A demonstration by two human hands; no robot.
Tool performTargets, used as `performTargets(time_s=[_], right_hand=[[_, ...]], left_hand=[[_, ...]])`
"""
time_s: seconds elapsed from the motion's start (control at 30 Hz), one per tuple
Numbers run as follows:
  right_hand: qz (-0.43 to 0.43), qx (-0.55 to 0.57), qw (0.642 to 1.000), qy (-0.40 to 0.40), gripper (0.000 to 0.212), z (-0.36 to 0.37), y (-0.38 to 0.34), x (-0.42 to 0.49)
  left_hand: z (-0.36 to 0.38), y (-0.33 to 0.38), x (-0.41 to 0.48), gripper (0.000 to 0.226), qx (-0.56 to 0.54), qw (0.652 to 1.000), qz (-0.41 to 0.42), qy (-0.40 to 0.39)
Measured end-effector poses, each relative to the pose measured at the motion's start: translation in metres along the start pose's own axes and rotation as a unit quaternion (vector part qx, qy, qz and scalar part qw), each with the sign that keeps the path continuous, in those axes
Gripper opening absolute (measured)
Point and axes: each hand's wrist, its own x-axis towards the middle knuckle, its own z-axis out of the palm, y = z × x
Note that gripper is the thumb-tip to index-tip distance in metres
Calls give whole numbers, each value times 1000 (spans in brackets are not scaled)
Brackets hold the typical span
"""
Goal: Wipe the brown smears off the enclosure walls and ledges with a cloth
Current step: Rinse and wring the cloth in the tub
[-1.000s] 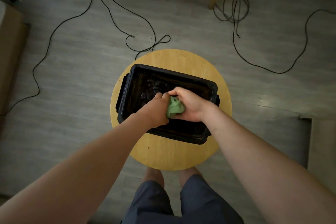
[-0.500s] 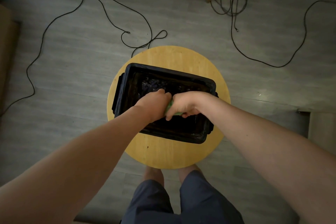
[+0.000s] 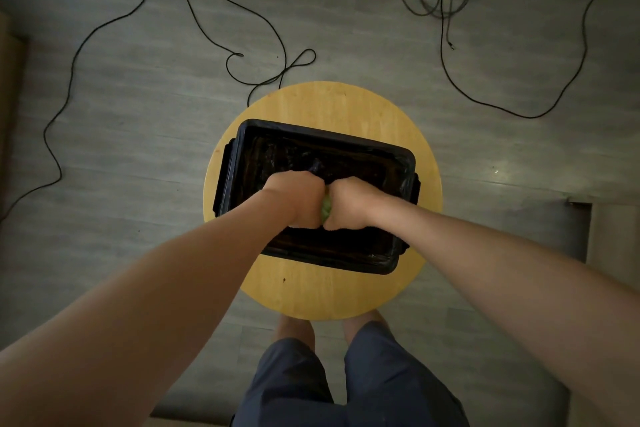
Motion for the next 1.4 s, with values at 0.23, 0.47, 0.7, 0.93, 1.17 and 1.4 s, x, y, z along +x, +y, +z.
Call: performTargets(time_s=[0.23,0.47,0.7,0.93,1.17,1.4], right_hand=[[-137,-170,949,228,2,25,15,6],[-189,-223,882,370,27,40,21,12],[-89,-102,981,137,20,20,14,2],[-22,311,931,-190,89,-12,14,-13],[-31,340,900,-272,52,-17,10,-9],[36,311,916,-251,26,-12,17,-3]], left_hand=[[10,-5,9,16,-230,961,-22,-154],[19,-13,4,20,-437,868,-73,-225],[36,-5,-3,18,-179,984,16,-10],[41,-15,-23,39,-122,984,13,130],[37,-11,-33,63,-69,974,42,211],[34,-23,-43,57,-70,960,160,216]])
